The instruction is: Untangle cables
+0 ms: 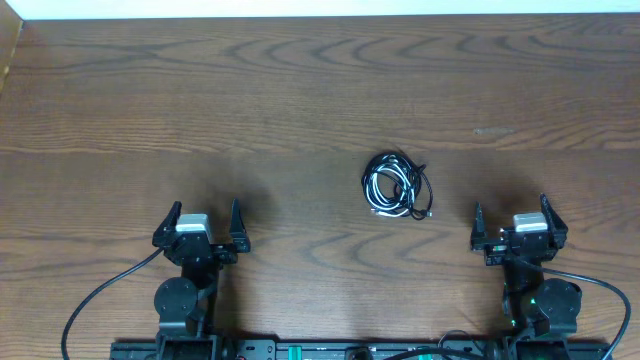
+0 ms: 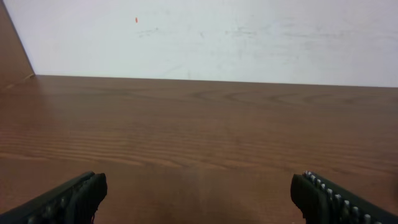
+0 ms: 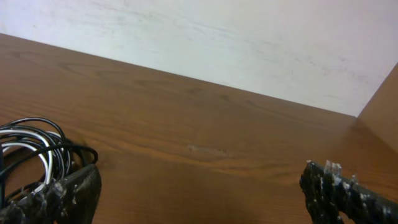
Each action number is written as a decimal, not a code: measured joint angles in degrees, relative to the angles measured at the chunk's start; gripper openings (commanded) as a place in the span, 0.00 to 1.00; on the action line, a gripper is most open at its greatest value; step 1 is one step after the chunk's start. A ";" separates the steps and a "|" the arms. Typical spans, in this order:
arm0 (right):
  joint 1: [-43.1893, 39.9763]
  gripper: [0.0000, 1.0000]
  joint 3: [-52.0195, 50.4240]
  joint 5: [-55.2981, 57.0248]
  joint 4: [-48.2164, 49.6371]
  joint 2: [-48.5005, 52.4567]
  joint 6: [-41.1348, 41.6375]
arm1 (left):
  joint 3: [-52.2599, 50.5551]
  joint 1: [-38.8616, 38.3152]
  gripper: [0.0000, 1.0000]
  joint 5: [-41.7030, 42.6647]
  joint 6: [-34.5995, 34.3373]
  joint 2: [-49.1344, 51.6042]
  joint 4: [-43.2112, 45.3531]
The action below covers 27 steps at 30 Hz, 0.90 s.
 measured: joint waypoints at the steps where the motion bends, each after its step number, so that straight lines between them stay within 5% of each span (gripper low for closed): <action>1: 0.00 0.99 0.00 -0.15 0.11 0.00 0.00 | 0.00 0.00 0.99 0.00 -0.13 0.00 0.00; 15: 0.00 0.99 4.07 2.23 -7.52 3.04 5.25 | 6.73 0.00 1.00 -0.15 -3.41 9.84 -10.88; 27: 0.00 0.99 22.38 2.80 -15.15 27.63 10.91 | 27.69 0.00 1.00 2.56 -4.72 34.29 -21.81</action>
